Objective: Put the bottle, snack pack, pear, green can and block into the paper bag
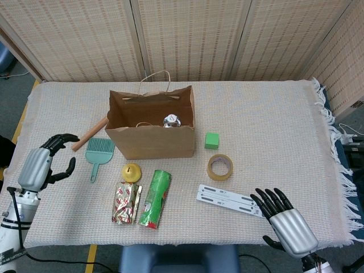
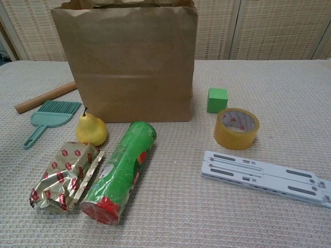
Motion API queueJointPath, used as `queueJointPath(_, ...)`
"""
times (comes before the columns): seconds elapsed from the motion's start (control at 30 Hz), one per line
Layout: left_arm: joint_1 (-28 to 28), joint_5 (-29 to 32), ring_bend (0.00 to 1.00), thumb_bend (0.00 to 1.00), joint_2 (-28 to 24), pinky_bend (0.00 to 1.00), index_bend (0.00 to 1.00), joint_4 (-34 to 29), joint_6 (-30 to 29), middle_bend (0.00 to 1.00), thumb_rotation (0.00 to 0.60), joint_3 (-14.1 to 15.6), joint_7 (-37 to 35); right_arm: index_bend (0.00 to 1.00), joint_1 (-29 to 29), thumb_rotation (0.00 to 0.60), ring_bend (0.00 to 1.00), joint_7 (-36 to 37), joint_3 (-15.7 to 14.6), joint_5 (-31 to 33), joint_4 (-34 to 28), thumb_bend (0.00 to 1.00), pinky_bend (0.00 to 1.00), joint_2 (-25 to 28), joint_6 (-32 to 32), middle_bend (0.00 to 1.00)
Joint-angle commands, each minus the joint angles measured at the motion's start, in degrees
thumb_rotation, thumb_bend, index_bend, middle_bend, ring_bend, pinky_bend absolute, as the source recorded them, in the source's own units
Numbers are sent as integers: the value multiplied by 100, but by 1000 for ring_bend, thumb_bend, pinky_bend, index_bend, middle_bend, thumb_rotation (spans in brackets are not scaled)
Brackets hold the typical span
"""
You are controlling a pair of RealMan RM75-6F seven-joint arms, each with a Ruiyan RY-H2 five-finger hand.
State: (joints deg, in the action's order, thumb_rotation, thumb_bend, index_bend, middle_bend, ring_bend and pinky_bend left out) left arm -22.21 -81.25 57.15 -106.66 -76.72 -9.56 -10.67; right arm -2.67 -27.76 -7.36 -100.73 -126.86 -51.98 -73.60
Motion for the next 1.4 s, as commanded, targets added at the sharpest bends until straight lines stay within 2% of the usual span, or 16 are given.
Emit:
queueJointPath(0.03, 214, -1017, 193, 499, 28, 351, 271, 726, 102, 232, 600, 718, 272, 0, -1, 600, 0, -23, -5, 3, -4, 67, 0, -12, 16, 0)
queueJointPath(0.17, 309, -1761, 175, 407, 153, 326, 206, 1273, 24, 205, 600, 1137, 698, 0, -2, 600, 0, -28, -4, 18, -7, 68, 0, -7, 16, 0)
queueJointPath(0.27, 375, -1750, 101, 390, 171, 246, 140, 1256, 84, 141, 600, 1250, 749, 0, -3, 600, 0, -24, -3, 21, -8, 67, 0, -3, 14, 0)
queueJointPath(0.4, 539, -1192, 1, 384, 241, 126, 21, 761, 496, 15, 600, 1412, 1090, 0, -7, 600, 0, -7, -14, 28, 2, 68, 0, 4, 31, 0)
queueJointPath(0.57, 513, -597, 0, 376, 414, 101, 0, 367, 855, 0, 600, 1325, 1514, 0, -7, 600, 0, 9, -27, 5, -3, 68, 0, 15, 30, 0)
queueJointPath(0.63, 424, -590, 0, 371, 469, 99, 0, 394, 1009, 0, 600, 1315, 1611, 0, -6, 600, 0, 31, -29, -1, -5, 68, 0, 27, 20, 0)
queueJointPath(0.77, 250, -1412, 0, 369, 734, 96, 0, 1216, 887, 0, 600, 1404, 1586, 0, -8, 600, 0, 75, -32, -17, -3, 68, 0, 54, 4, 0)
queueJointPath(0.9, -150, -2955, 0, 369, 1025, 95, 0, 2712, 462, 0, 600, 1678, 1475, 0, -15, 600, 0, 96, -13, 18, -5, 68, 0, 61, -1, 0)
queueJointPath(1.0, -532, -3718, 0, 371, 1118, 94, 0, 3389, 360, 0, 600, 1821, 1562, 0, -25, 600, 0, 66, -8, 57, -4, 67, 0, 47, 32, 0)
queueJointPath(1.2, -1326, -4843, 0, 371, 1088, 90, 0, 4118, 430, 0, 600, 2081, 1977, 0, -29, 600, 0, 22, 10, 113, -20, 68, 0, 30, 39, 0)
queueJointPath(1.4, -1620, -5112, 0, 370, 1184, 81, 0, 4270, 458, 0, 600, 2208, 2182, 0, -66, 600, 0, -6, 53, 256, -9, 68, 0, 9, 91, 0)
